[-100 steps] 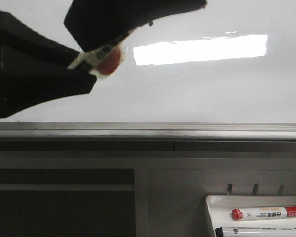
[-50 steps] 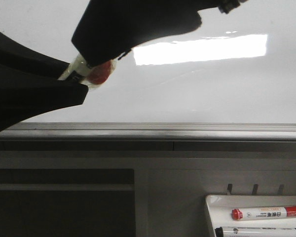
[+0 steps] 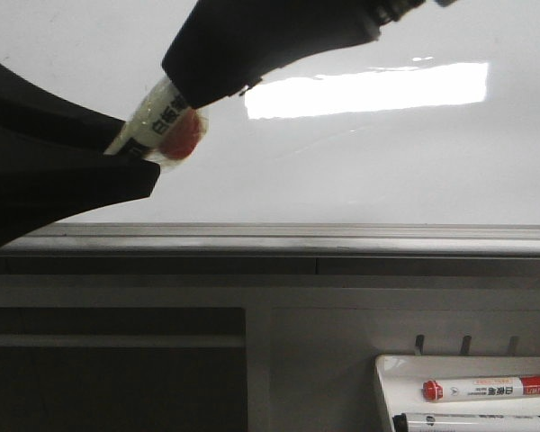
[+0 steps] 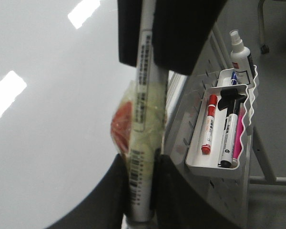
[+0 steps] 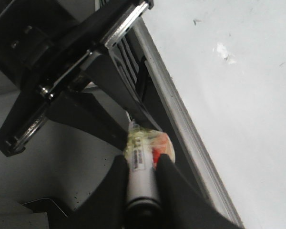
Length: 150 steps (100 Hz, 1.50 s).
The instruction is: Write number 2 on whiteboard
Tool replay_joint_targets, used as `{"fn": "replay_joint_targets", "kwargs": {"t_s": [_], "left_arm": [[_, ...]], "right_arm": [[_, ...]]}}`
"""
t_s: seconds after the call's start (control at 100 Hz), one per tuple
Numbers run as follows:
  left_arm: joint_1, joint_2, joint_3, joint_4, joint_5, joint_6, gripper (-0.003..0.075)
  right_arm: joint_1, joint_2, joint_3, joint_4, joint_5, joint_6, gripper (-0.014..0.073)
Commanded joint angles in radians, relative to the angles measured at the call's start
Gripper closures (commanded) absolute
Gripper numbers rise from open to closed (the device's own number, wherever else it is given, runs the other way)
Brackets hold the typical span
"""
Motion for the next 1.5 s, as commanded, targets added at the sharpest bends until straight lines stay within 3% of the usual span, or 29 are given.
{"fn": "replay_joint_targets", "kwargs": {"t_s": [0.0,0.12,0.19,0.36,0.48,0.56,0.61,0.68,0.78,0.9,1.25,1.49], "left_arm": [[-0.004,-0.014,-0.023,-0.066,-0.094,-0.019,0.0526],[-0.004,-0.051,-0.023,-0.089,-0.148,-0.019,0.0245],[-0.004,-0.092,-0.023,-0.09,-0.142,-0.019,0.0155],[-0.004,-0.241,-0.014,-0.076,0.0,-0.023,0.0156],[-0.004,-0.368,-0.01,-0.104,0.052,-0.194,0.0156],[-0.004,-0.443,-0.01,-0.145,0.07,-0.228,0.0158],[-0.003,-0.476,-0.01,-0.212,0.107,-0.228,0.0185],[-0.003,-0.51,-0.01,-0.353,0.177,-0.214,0.0283],[-0.003,-0.533,-0.01,-0.504,0.241,-0.123,0.05],[-0.003,-0.533,-0.01,-0.517,0.232,-0.032,0.0738],[-0.003,-0.533,-0.01,-0.665,0.181,0.071,0.0741],[-0.003,-0.533,-0.01,-0.694,0.179,0.118,0.0741]], "right_arm": [[-0.005,-0.019,-0.035,0.006,-0.058,-0.009,0.0667],[-0.005,-0.019,-0.035,0.006,-0.075,-0.009,0.0667],[-0.005,-0.019,-0.035,0.006,-0.106,-0.009,0.0667],[-0.005,-0.019,-0.035,0.006,-0.2,-0.009,0.0667],[-0.005,-0.017,-0.035,0.006,-0.221,-0.009,0.0667],[-0.005,-0.009,-0.035,0.019,-0.233,-0.009,0.0667],[-0.003,-0.002,-0.035,0.034,-0.235,-0.009,0.0667],[-0.003,0.0,-0.035,0.033,-0.228,-0.009,0.0667],[-0.008,0.0,-0.035,0.036,-0.241,-0.006,0.0667],[-0.026,0.0,-0.035,0.048,-0.263,0.005,0.0667],[-0.07,0.0,-0.035,0.082,-0.378,0.003,0.0666],[-0.168,0.013,-0.092,0.12,-0.293,0.003,0.0664]]}}
